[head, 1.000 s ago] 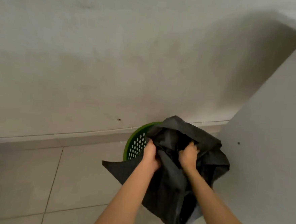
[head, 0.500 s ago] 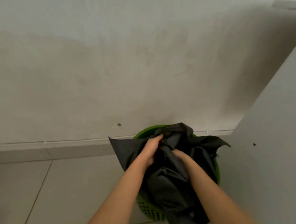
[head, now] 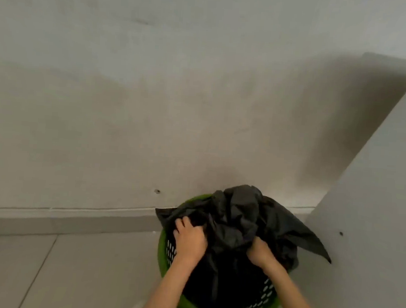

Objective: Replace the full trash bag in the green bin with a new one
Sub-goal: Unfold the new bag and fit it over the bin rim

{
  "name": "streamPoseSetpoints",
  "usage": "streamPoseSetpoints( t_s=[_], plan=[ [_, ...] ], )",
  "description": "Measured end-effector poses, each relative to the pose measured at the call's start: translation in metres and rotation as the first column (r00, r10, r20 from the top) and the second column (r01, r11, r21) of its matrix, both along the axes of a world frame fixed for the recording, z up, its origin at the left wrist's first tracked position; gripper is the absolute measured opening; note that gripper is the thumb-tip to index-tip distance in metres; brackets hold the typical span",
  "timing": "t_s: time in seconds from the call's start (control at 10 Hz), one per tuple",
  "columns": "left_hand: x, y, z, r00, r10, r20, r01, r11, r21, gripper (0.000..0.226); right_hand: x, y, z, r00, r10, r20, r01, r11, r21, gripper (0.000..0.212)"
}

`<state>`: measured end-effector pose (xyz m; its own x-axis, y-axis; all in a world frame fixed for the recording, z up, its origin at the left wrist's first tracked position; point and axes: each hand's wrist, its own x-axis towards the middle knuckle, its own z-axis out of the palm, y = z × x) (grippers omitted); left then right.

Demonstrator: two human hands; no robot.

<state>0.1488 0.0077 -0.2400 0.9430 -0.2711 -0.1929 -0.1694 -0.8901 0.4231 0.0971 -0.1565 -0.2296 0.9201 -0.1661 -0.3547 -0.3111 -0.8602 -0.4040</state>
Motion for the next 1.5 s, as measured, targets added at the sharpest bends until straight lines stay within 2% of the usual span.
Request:
streamPoseSetpoints(
  t_s=[0.1, 0.2, 0.3, 0.4, 0.5, 0.6, 0.7, 0.8, 0.9, 1.0, 1.1, 1.2, 1.3, 1.4, 1.5],
  plan=[
    [-0.025, -0.008, -0.030, 0.956, -0.233, -0.180, 0.286, 0.882, 0.374, 0.050, -0.009, 0.022, -0.040, 0.872, 0.266, -0.411, -0.345, 0.929, -0.131, 0.046],
    [-0.017, -0.011, -0.017, 0.834, -0.087, -0.544, 0.229, 0.953, 0.199, 0.056, -0.012, 0.040, -0.048, 0.652, 0.304, -0.694, -0.420, 0.907, 0.002, 0.048],
    [-0.012, -0.007, -0.005, 0.624, -0.006, -0.781, 0.392, 0.867, 0.307, 0.047, -0.003, 0.047, -0.035, 0.594, 0.232, -0.770, -0.250, 0.963, 0.097, 0.046],
    [0.000, 0.001, 0.021, 0.715, -0.114, -0.690, 0.467, 0.813, 0.349, 0.044, 0.009, 0.048, -0.005, 0.690, 0.233, -0.685, -0.178, 0.972, 0.152, 0.045],
    [0.019, 0.029, 0.055, 0.900, -0.292, -0.323, 0.350, 0.927, 0.137, 0.032, 0.008, 0.031, 0.046, 0.857, 0.267, -0.440, -0.294, 0.956, 0.009, 0.039],
    [0.033, 0.082, 0.067, 0.987, -0.142, -0.078, 0.112, 0.946, -0.303, 0.021, -0.004, -0.013, 0.081, 0.986, 0.104, -0.128, -0.113, 0.991, -0.070, 0.039],
    [0.036, 0.124, 0.071, 0.997, 0.066, -0.049, -0.081, 0.686, -0.723, 0.049, -0.016, -0.054, 0.093, 0.960, -0.229, 0.163, 0.236, 0.971, -0.026, 0.047],
    [0.033, 0.147, 0.077, 0.998, 0.009, -0.065, -0.057, 0.602, -0.797, 0.052, -0.027, -0.064, 0.093, 0.878, -0.357, 0.318, 0.358, 0.932, 0.057, 0.058],
    [0.035, 0.162, 0.088, 0.999, 0.003, -0.036, -0.029, 0.647, -0.762, 0.065, -0.033, -0.056, 0.092, 0.806, -0.351, 0.477, 0.308, 0.936, 0.168, 0.058],
    [0.035, 0.159, 0.097, 0.998, -0.036, 0.043, 0.053, 0.834, -0.550, 0.076, -0.027, -0.046, 0.086, 0.743, -0.346, 0.573, 0.279, 0.938, 0.206, 0.043],
    [0.019, 0.134, 0.096, 0.992, -0.120, 0.034, 0.121, 0.862, -0.493, 0.062, -0.006, -0.023, 0.052, 0.825, -0.255, 0.505, 0.214, 0.967, 0.138, 0.030],
    [-0.001, 0.103, 0.084, 0.961, -0.267, -0.068, 0.218, 0.887, -0.408, 0.061, 0.006, 0.020, 0.004, 0.974, -0.031, 0.224, 0.030, 1.000, 0.005, 0.031],
    [-0.008, 0.087, 0.066, 0.925, -0.335, -0.182, 0.294, 0.930, -0.220, 0.061, -0.011, 0.051, -0.043, 0.890, 0.231, -0.394, -0.263, 0.964, -0.028, 0.039],
    [-0.014, 0.082, 0.057, 0.928, -0.296, -0.227, 0.278, 0.954, -0.110, 0.056, -0.019, 0.071, -0.052, 0.709, 0.271, -0.651, -0.217, 0.962, 0.165, 0.045],
    [-0.003, 0.086, 0.058, 0.989, -0.100, -0.113, 0.092, 0.993, -0.067, 0.049, 0.002, 0.054, -0.019, 0.894, 0.246, -0.375, -0.187, 0.964, 0.187, 0.035]
  ],
)
